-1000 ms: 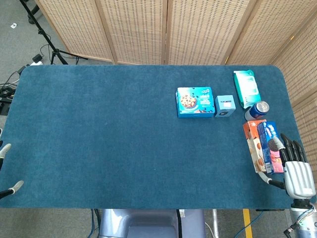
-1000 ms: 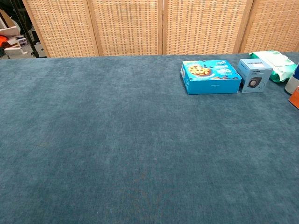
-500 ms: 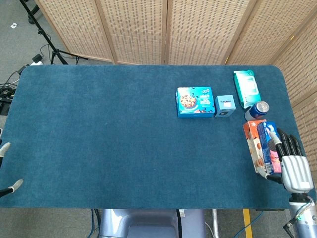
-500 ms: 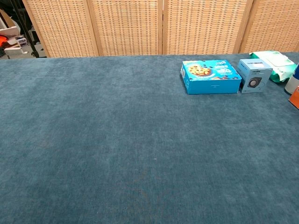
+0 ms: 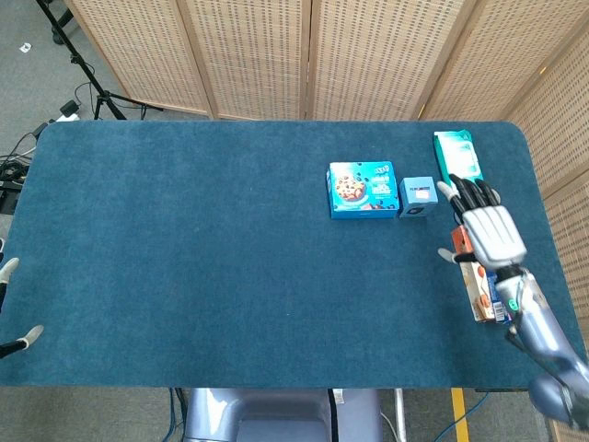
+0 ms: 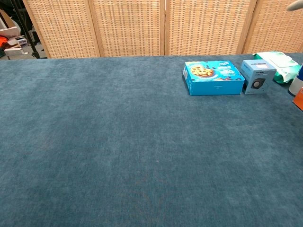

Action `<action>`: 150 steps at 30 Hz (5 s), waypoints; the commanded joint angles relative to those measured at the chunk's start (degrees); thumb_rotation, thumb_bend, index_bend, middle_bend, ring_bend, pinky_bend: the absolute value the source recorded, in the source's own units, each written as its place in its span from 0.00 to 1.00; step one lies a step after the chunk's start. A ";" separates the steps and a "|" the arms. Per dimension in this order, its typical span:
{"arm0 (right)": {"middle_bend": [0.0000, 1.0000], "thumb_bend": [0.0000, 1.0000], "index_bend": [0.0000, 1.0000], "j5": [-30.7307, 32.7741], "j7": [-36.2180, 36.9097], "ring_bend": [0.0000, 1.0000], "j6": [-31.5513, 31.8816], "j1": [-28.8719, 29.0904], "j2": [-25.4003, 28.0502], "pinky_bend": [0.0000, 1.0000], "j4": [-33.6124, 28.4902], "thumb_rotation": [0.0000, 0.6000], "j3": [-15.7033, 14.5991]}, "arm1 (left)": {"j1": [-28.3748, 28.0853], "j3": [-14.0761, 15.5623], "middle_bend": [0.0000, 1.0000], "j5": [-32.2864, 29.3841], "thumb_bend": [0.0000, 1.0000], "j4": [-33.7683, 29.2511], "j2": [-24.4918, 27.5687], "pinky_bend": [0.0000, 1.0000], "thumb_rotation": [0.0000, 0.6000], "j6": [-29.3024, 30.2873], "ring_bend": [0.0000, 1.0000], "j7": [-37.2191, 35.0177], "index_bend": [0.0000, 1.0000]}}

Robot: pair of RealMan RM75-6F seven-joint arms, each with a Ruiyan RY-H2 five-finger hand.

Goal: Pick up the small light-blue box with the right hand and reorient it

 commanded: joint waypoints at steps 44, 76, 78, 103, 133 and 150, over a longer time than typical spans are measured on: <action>0.47 0.47 0.37 -1.27 16.06 0.29 -14.84 22.83 -28.63 0.27 55.26 1.00 -7.60 | -4.18 -2.64 0.00 -8.73 0.00 0.85 -3.07 0.00 1.00 -6.33 0.00 6.95 0.00; 0.46 0.62 0.37 26.98 -50.10 0.33 13.27 11.84 -14.08 0.27 -22.63 1.00 -6.80 | -1.08 0.92 0.00 0.88 0.00 0.98 2.01 0.00 1.00 -1.13 0.00 -6.43 0.00; 0.46 0.62 0.37 29.64 -53.65 0.33 14.61 12.85 -16.46 0.27 -22.88 1.00 -6.58 | -1.05 0.90 0.00 0.90 0.00 1.07 2.15 0.00 1.00 -1.11 0.00 -6.94 0.00; 0.00 0.05 0.00 35.17 -45.53 0.00 5.90 15.55 -11.25 0.01 -28.48 1.00 -4.36 | -1.19 0.80 0.00 0.63 0.00 1.61 1.91 0.00 1.00 -1.58 0.00 -7.22 0.00; 0.27 0.17 0.21 22.12 -38.98 0.12 -8.29 22.25 -13.54 0.14 -10.98 1.00 -11.05 | -1.72 0.25 0.00 -1.12 0.00 1.64 1.44 0.00 1.00 -2.91 0.00 -5.80 0.00; 0.46 0.41 0.41 5.63 -10.43 0.30 0.08 15.28 -14.67 0.30 -7.56 1.00 -9.91 | -1.65 0.47 0.00 -0.71 0.00 1.51 1.58 0.00 1.00 -2.82 0.00 -6.10 0.00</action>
